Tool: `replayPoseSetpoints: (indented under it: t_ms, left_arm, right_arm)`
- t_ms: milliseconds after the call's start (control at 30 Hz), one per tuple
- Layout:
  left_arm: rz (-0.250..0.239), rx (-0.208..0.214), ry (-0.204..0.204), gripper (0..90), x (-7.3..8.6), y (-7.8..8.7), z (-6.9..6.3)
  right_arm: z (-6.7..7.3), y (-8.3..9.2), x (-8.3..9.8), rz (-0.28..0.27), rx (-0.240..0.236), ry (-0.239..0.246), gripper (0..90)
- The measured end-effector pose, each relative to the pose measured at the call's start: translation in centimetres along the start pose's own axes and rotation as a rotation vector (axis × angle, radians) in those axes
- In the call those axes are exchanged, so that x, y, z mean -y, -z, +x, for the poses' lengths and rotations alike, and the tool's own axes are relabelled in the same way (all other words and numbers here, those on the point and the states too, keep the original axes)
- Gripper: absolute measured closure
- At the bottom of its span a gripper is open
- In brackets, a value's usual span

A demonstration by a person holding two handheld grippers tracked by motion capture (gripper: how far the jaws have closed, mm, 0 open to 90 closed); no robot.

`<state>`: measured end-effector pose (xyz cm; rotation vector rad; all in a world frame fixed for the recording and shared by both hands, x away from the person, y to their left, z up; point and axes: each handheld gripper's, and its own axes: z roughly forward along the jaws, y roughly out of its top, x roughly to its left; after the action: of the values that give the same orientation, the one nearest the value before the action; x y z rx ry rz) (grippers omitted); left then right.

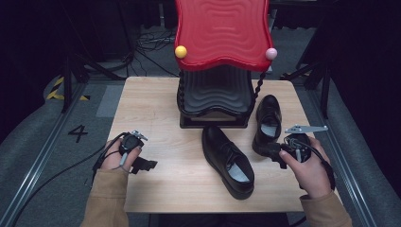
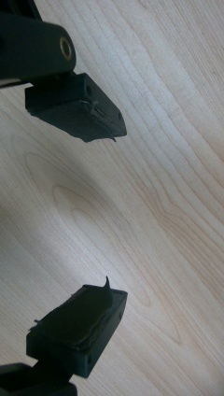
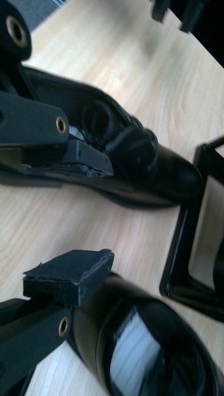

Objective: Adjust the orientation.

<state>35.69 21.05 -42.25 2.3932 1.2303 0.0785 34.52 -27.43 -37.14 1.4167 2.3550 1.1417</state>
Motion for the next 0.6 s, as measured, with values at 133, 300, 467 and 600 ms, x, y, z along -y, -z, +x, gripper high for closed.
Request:
replayPoseSetpoints:
  t_ms: [133,300,467,600]
  left_arm:
    - [-0.001,-0.003,0.002,19.0,0.0,0.0,-0.1]
    - [0.009,-0.014,0.013,19.0,0.2,-0.2,0.0]
    - [0.012,-0.011,0.016,19.0,0.3,-0.2,-0.1]
    - [0.005,-0.018,0.026,19.0,0.6,0.0,0.2]
  right_arm:
    - [-0.9,-0.3,0.2,0.005,0.021,-0.013,51.7]
    - [-2.0,-0.9,-0.8,-0.002,0.045,-0.016,49.3]
    - [-3.6,-2.5,-3.2,0.067,0.099,-0.018,46.4]
    - [-4.7,-4.4,-4.7,0.132,0.140,-0.029,44.6]
